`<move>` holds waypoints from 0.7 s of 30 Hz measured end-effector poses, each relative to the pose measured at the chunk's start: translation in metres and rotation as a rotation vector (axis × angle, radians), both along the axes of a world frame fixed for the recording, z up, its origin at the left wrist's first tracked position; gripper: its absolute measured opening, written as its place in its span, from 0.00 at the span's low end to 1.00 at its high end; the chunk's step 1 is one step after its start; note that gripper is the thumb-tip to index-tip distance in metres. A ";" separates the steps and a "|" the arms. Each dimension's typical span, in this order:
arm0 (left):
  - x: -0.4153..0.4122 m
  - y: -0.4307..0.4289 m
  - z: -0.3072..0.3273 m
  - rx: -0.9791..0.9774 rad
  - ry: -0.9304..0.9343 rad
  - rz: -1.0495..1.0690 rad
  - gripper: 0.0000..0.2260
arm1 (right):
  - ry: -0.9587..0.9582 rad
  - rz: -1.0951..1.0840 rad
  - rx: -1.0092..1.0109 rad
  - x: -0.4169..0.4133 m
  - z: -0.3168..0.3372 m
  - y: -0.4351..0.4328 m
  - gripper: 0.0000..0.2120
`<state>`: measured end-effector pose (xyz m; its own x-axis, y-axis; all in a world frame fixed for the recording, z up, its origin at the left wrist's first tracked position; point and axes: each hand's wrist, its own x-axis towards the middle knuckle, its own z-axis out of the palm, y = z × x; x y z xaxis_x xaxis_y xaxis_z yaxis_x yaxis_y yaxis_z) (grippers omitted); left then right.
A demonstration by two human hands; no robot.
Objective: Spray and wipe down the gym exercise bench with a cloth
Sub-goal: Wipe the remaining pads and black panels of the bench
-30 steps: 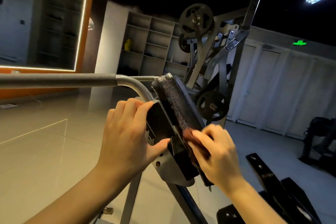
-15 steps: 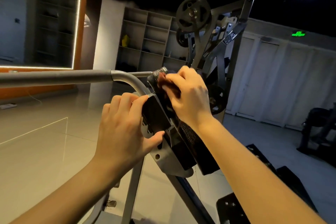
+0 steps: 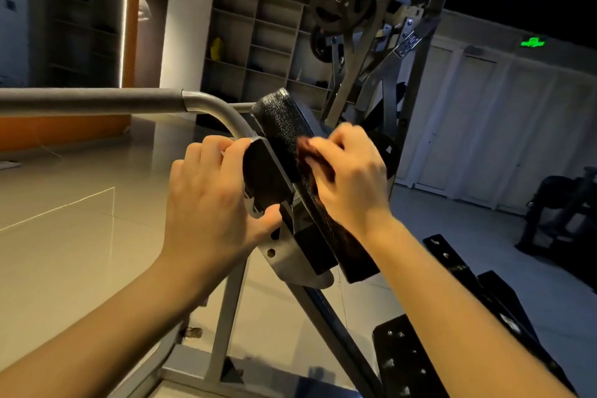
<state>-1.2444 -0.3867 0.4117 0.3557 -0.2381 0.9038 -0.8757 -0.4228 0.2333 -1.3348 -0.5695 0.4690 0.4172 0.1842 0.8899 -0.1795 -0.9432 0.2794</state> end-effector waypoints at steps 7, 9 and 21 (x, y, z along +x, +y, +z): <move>0.001 0.002 -0.001 -0.007 -0.018 -0.012 0.35 | 0.096 0.005 0.075 -0.052 -0.083 -0.020 0.13; 0.002 -0.002 -0.004 -0.029 -0.022 -0.022 0.35 | 0.194 -0.052 0.078 -0.087 -0.122 -0.032 0.14; 0.000 0.002 -0.001 -0.006 -0.015 -0.019 0.36 | -0.020 0.007 -0.004 0.037 0.046 0.025 0.10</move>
<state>-1.2446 -0.3843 0.4103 0.3377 -0.2393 0.9103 -0.8869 -0.4047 0.2227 -1.2973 -0.5445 0.5145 0.3978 0.1904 0.8975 -0.1781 -0.9436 0.2792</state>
